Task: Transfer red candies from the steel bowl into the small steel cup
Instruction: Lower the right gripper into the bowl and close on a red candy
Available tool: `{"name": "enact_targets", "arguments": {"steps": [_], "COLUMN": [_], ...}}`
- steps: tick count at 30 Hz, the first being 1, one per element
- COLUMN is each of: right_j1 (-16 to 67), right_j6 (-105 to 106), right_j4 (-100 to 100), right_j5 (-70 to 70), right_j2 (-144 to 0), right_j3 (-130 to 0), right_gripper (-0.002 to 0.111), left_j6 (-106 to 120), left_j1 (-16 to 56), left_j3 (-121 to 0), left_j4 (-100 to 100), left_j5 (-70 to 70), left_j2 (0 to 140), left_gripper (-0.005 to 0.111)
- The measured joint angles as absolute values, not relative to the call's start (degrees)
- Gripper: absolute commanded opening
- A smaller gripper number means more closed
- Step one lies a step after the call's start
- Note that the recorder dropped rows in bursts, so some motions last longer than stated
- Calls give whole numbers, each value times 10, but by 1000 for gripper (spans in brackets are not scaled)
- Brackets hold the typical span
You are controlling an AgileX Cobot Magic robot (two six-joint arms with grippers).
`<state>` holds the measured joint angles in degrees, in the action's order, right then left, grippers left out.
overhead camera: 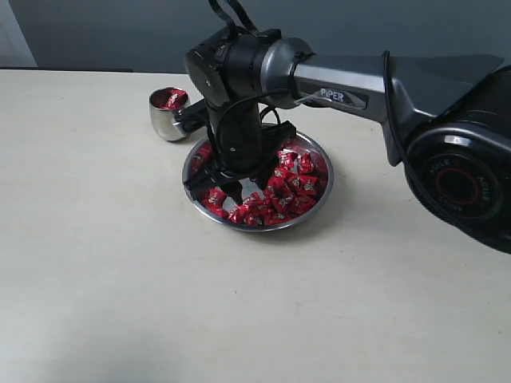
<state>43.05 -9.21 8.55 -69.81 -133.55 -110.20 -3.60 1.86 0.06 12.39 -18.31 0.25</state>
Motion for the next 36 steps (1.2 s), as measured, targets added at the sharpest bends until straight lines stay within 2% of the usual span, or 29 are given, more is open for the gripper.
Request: {"name": "enact_targets", "arguments": {"steps": [29, 32, 36], "right_j1": [430, 430, 430], "right_j6": [-85, -85, -85], "right_j4": [84, 84, 84], "right_j5": [-698, -698, -698], "right_j2": [-1358, -1358, -1359], "right_j3": [-1101, -1101, -1101], "right_gripper": [43, 37, 17], "left_j6": [-36, -36, -36], "left_j1": [19, 19, 19], "left_j3": [1, 1, 1], "left_j4": [124, 124, 124], "left_j5": [-183, -183, -183], "left_j2": [2, 2, 2], "left_gripper": [0, 0, 0]}}
